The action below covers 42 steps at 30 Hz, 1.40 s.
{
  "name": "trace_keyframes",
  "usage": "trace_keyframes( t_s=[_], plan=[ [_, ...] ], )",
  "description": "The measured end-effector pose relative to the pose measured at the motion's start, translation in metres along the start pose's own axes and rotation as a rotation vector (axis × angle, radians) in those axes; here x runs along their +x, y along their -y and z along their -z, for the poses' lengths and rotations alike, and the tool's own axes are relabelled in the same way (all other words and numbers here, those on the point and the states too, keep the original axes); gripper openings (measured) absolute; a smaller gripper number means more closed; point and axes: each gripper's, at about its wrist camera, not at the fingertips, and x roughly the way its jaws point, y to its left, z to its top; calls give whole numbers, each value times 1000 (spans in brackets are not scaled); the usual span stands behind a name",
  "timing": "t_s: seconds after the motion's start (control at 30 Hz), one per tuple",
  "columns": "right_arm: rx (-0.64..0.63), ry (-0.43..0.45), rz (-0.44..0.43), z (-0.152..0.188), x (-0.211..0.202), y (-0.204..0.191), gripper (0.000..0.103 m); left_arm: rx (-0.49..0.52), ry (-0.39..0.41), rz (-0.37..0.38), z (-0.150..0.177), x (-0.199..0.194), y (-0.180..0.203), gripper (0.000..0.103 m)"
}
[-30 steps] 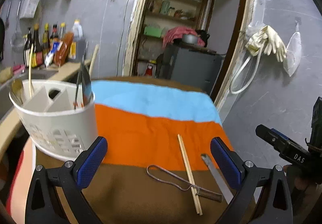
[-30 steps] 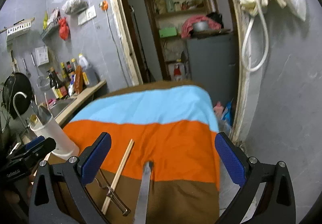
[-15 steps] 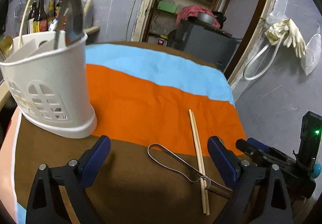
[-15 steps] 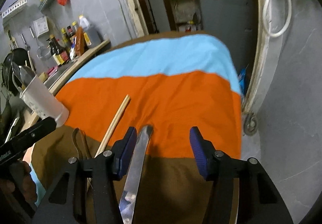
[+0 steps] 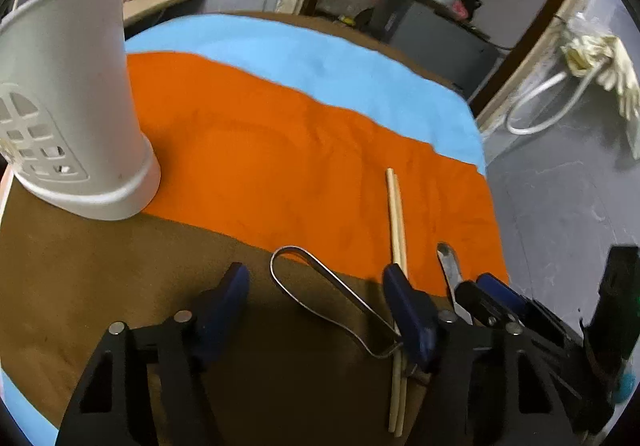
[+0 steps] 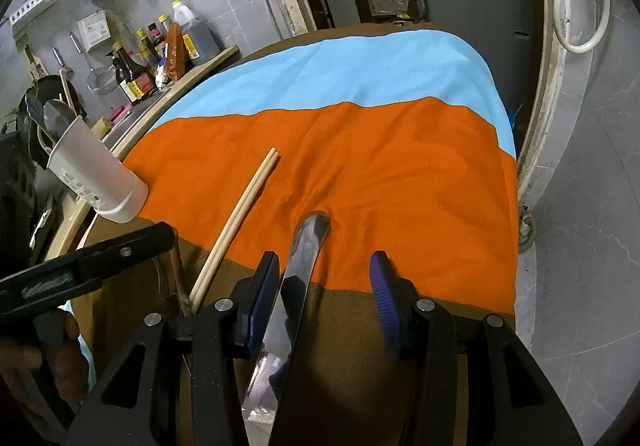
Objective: Organize utensils
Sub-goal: 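Close left tool on the wire tongs while right tool grasps the knife, then lift the wire tongs and knife off the blanket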
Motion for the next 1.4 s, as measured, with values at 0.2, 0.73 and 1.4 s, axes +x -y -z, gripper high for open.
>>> trace_keyframes(
  t_s=[0.2,0.73,1.4],
  plan=[
    [-19,-15,-9,0,0,-2,36,-41,-49,-28,-8,5,1,50],
    [-76,-106,30,-9,10,-19,13,-12,-111,64,-22,23,13,23],
    [38,-173,-76,-3,8,5,15,-1,-218,135,-16,11,-9,25]
  ],
)
